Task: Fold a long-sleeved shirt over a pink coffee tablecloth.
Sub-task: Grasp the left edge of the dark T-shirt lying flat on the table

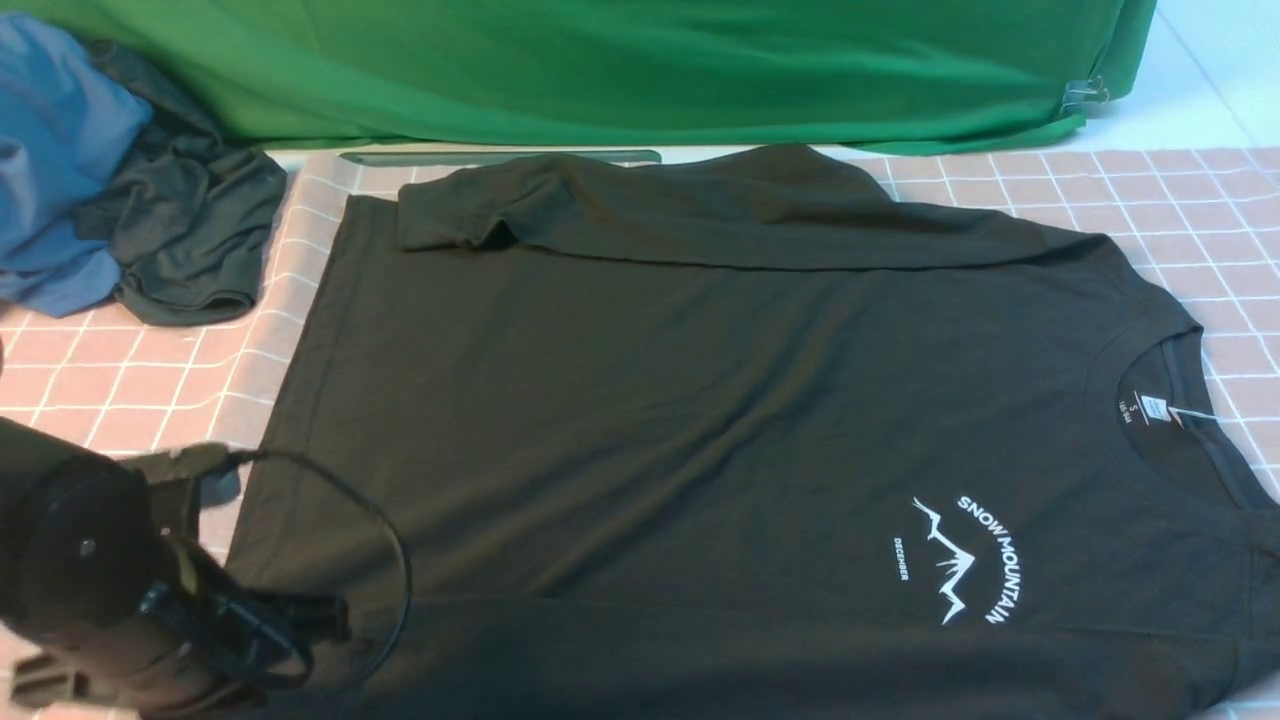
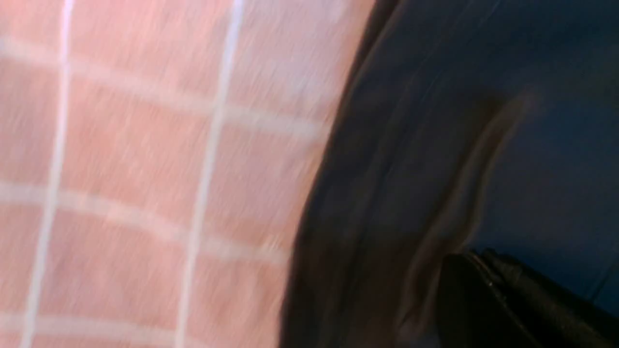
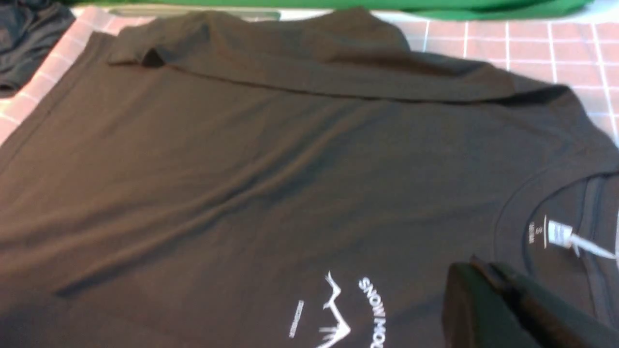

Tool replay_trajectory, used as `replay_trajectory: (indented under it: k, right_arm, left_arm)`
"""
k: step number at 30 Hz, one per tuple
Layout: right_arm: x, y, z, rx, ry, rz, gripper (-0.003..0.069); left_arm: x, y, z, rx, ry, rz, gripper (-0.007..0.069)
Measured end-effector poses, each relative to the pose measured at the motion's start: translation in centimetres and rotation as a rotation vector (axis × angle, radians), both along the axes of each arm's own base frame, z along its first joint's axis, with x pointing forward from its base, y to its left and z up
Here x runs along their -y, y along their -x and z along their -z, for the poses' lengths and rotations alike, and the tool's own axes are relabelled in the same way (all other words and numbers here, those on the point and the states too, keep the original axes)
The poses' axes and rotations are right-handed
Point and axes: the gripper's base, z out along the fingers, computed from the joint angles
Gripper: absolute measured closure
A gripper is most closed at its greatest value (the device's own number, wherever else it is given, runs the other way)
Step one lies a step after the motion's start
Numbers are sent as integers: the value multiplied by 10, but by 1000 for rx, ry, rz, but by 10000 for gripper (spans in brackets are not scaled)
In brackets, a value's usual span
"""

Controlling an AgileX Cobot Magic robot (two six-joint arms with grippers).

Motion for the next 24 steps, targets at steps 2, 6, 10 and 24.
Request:
replay_trajectory:
  k: [2, 6, 10, 24]
  right_arm:
    - [0, -1, -2, 21, -4, 7, 620]
    - [0, -1, -2, 27, -7, 9, 620]
    - [0, -1, -2, 27, -8, 8, 620]
    - [0, -1, -2, 33, 11, -1, 620]
  left_arm:
    - [1, -6, -1, 60, 6, 17, 560]
    - [1, -10, 2, 81, -4, 36, 453]
    - [3, -16, 8, 91, 1, 45, 295]
    - [8, -28, 26, 58, -14, 128, 267]
